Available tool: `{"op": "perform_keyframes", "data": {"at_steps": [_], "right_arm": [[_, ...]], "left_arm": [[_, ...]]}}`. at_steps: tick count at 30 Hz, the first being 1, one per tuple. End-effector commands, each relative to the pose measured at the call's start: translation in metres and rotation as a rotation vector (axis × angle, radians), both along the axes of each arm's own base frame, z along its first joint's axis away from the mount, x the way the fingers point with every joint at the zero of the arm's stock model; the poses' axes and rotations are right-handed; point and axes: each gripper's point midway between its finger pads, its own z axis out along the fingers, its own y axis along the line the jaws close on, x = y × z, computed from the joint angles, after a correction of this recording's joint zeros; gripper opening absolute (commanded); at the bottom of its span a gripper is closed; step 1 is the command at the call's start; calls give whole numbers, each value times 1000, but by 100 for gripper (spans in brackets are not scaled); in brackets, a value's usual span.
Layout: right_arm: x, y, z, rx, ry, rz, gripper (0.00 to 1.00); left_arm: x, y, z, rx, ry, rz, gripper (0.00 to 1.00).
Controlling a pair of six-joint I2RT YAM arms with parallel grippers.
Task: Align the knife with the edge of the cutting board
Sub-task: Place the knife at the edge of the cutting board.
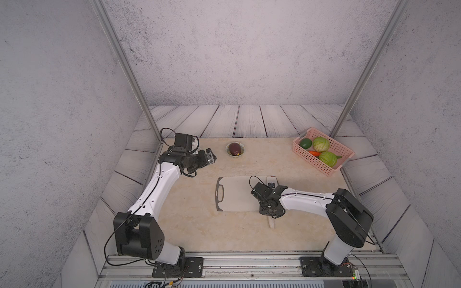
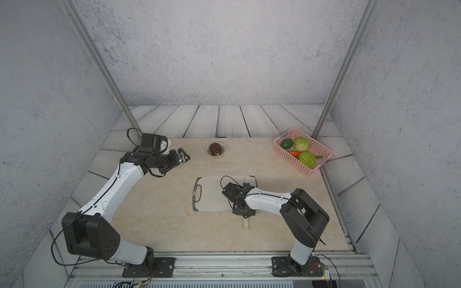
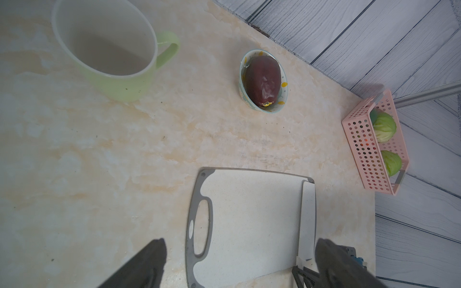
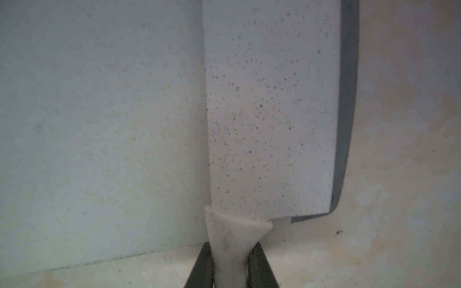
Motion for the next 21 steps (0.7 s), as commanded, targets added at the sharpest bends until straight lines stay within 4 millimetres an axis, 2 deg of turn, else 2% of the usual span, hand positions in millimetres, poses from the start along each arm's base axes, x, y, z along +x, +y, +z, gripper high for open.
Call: {"op": "perform_keyframes", "data": {"at_steps": [1, 6, 13, 21], "right_arm": [[4, 5, 3, 2, -6, 8, 32], [1, 6, 5, 13, 0, 16, 52], [-12, 3, 7, 19, 14, 33, 54], [-26, -1, -2, 17, 24, 46, 53]], "left_arm": [[0, 4, -8, 15, 20, 2, 98], [-1, 3, -7, 13, 20, 0, 98], [-1, 3, -6, 12, 18, 0, 98], [-1, 4, -10, 17, 26, 2, 98]]}}
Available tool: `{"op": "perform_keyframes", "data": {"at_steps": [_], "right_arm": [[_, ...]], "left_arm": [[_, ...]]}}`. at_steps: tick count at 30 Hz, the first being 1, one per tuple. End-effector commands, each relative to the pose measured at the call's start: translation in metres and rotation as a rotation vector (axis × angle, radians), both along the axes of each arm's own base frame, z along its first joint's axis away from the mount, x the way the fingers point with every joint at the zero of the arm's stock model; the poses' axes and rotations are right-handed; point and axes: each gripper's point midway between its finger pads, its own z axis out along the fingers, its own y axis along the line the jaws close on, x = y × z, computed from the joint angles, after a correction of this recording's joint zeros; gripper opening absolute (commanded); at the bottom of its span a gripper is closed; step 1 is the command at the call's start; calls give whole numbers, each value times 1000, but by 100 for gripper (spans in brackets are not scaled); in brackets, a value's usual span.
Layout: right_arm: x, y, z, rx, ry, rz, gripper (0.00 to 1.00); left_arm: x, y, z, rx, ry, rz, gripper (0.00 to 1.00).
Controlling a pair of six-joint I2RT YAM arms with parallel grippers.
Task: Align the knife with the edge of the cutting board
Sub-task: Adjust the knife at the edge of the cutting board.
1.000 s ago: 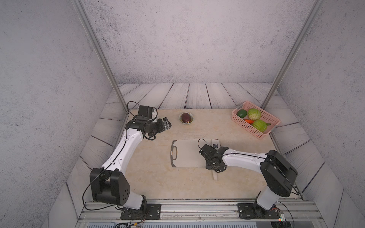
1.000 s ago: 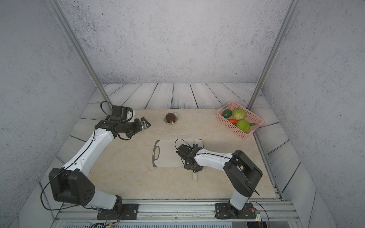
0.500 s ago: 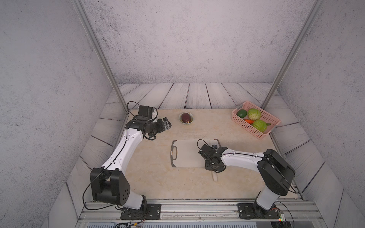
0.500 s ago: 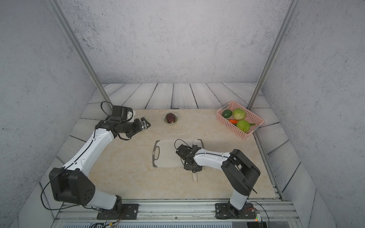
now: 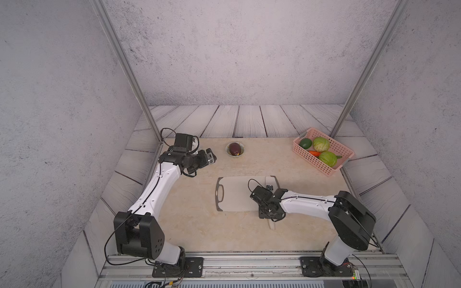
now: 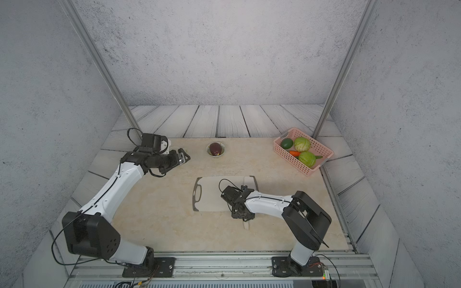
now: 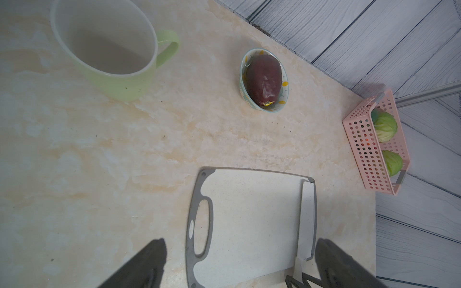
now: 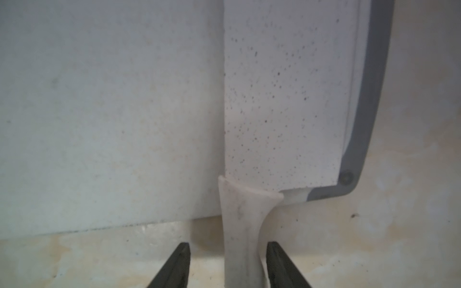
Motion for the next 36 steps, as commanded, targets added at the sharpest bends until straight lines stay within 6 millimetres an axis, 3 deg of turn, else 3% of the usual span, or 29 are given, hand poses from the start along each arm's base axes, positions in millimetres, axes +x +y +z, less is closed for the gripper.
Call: {"op": "perform_keyframes", "data": {"at_steps": [1, 21, 29, 36], "right_arm": [[-8, -6, 0, 1, 9, -8, 53], [-33, -9, -4, -8, 8, 6, 45], [-32, -13, -1, -24, -5, -1, 25], [-25, -16, 15, -44, -50, 2, 3]], "left_arm": [[-1, 3, -8, 15, 22, 1, 98], [-1, 3, -9, 18, 26, -2, 98], [-1, 2, -11, 15, 31, -6, 98], [-1, 0, -12, 16, 34, -10, 98]]}}
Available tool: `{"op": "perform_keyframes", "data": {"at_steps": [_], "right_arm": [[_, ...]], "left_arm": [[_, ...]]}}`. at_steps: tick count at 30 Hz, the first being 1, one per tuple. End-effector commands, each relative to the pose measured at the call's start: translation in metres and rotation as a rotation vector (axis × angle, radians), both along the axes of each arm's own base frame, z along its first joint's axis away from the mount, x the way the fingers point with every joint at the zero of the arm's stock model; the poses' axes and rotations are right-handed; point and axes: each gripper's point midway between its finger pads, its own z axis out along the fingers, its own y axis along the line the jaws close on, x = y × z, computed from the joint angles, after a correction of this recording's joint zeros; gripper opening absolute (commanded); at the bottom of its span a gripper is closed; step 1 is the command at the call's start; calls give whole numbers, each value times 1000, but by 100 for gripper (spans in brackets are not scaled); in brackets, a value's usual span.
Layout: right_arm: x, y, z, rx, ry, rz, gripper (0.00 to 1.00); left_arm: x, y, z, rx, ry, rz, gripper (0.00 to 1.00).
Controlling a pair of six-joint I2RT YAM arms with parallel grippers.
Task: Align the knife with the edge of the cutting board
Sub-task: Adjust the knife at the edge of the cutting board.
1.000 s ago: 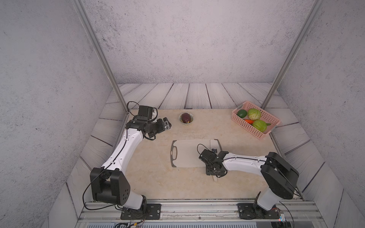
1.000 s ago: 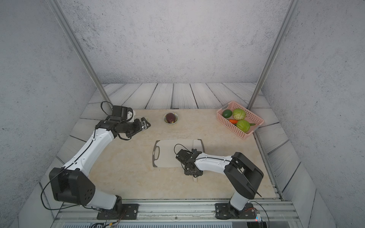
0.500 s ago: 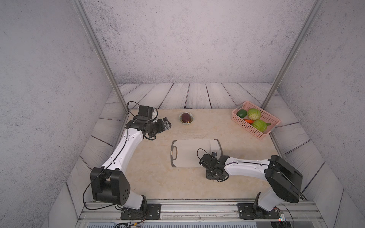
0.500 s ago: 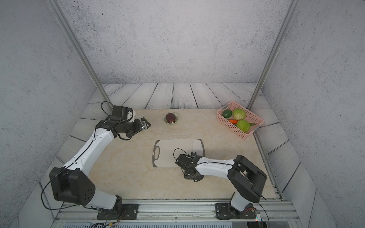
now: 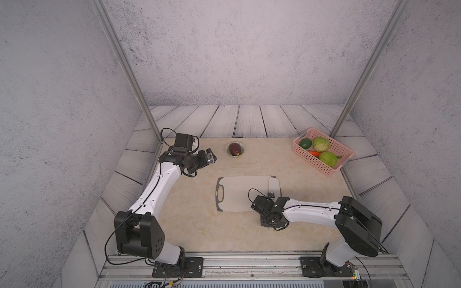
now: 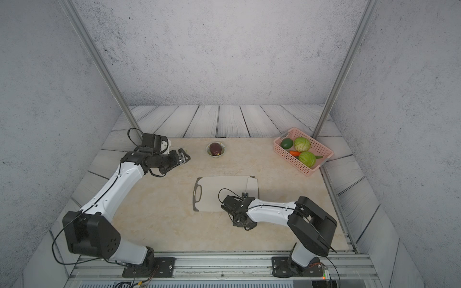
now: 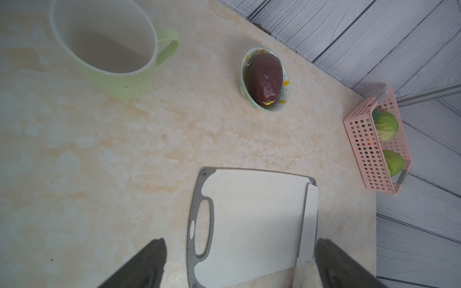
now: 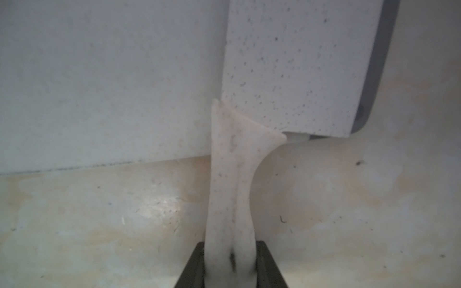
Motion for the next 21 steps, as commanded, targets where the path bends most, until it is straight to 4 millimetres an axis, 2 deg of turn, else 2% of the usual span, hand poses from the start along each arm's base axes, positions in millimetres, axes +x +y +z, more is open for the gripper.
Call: {"op": "perform_keyframes", "data": {"at_steps": [1, 12, 21], "right_arm": [[7, -8, 19, -27, -55, -6, 1], [15, -4, 38, -29, -96, 45, 0], [19, 0, 39, -49, -83, 84, 0]], "left_arm": [[-1, 0, -10, 16, 28, -10, 98], [-2, 0, -11, 26, 32, -13, 98], [-2, 0, -12, 33, 34, -14, 98]]}}
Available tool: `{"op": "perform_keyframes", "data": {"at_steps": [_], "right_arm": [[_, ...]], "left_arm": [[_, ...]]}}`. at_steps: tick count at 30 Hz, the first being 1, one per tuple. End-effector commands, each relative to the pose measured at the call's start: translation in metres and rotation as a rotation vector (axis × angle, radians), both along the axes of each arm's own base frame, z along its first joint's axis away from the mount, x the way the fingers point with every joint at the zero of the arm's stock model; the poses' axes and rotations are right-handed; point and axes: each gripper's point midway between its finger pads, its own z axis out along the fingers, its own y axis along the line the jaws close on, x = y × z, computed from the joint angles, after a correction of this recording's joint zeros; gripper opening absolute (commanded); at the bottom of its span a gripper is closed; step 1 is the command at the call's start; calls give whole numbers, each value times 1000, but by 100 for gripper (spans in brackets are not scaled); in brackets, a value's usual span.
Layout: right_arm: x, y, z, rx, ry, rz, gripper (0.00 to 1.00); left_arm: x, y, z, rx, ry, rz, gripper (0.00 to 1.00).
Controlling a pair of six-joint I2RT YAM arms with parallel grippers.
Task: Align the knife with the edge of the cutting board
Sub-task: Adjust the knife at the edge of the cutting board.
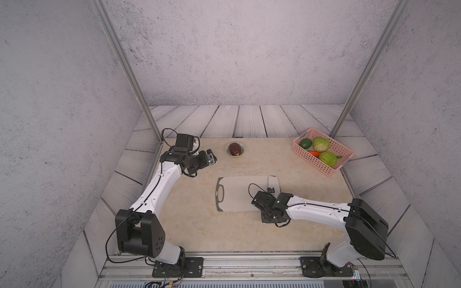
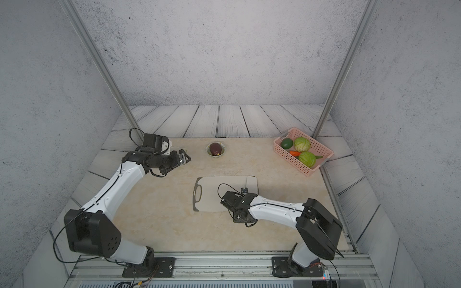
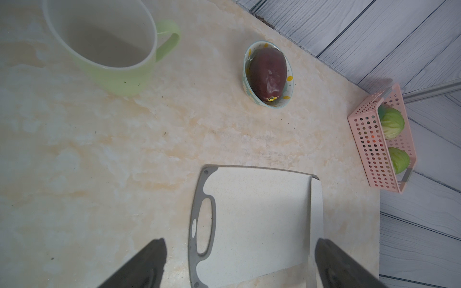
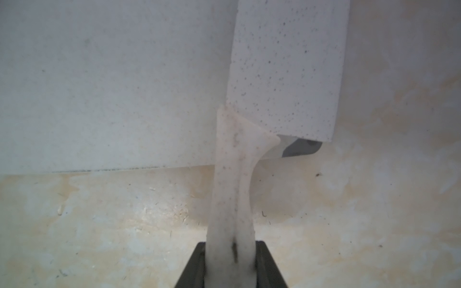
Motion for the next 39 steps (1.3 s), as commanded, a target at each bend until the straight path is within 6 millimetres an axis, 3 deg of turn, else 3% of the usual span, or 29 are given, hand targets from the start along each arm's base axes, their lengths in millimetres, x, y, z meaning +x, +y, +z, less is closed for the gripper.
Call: {"op": "perform_keyframes", "data": {"at_steps": [1, 17, 39], "right_arm": [[7, -4, 6, -34, -29, 8, 0], [12, -9, -11, -63, -8, -4, 0], [4, -12, -30, -67, 31, 17, 0]], "left_arm": [[-1, 1, -7, 24, 17, -7, 98], [-1, 1, -7, 27, 19, -6, 98], [0, 3, -10, 40, 24, -4, 98]]}}
